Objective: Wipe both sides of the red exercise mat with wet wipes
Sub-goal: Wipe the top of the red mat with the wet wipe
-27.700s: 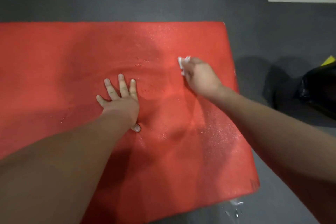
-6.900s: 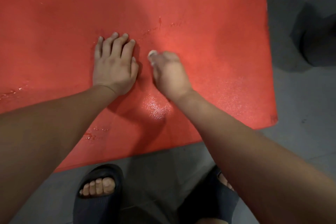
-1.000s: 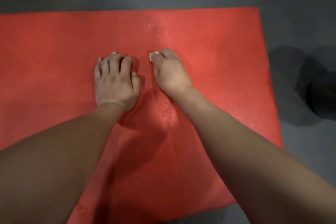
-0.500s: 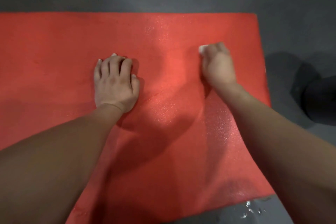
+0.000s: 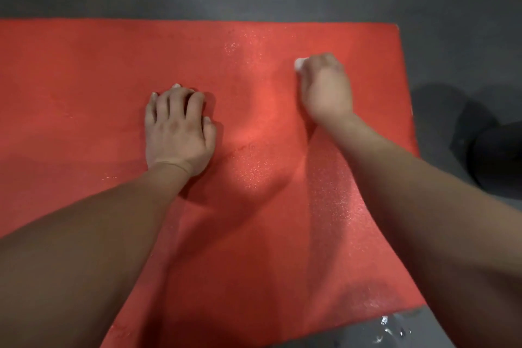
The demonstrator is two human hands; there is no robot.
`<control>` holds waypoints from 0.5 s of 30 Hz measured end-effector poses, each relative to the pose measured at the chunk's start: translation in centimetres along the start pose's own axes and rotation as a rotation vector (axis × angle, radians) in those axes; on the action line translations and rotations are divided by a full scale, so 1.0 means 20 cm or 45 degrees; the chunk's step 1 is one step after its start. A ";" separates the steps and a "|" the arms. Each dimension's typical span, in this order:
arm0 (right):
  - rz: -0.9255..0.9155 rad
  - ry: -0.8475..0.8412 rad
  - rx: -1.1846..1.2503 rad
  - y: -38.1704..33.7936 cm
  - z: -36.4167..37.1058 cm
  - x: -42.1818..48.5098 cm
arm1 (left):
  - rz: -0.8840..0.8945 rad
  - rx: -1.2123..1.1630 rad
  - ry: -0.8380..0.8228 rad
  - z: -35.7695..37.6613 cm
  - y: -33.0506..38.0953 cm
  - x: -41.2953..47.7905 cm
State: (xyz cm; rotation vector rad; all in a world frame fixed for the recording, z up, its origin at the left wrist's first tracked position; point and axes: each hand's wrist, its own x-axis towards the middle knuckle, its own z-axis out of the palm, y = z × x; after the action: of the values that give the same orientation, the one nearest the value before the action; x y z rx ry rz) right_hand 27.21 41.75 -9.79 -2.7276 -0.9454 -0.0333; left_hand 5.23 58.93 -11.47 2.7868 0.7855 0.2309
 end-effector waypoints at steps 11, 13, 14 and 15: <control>-0.201 -0.092 0.117 -0.25 0.06 0.05 | 0.003 0.023 0.005 0.00 0.00 0.01; 0.040 -0.014 -0.021 -0.05 0.02 0.11 | -0.005 0.013 -0.003 0.00 0.00 0.01; 0.216 0.019 -0.101 0.05 -0.01 0.14 | -0.006 0.009 -0.002 0.00 0.00 0.01; 0.378 0.036 -0.155 0.13 -0.04 0.17 | -0.005 0.009 0.000 0.00 0.00 0.01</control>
State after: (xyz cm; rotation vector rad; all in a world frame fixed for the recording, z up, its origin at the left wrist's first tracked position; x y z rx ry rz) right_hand 31.43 41.66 -9.35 -2.9423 -0.5387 -0.0759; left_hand 5.46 59.01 -11.50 2.7914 0.7936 0.2275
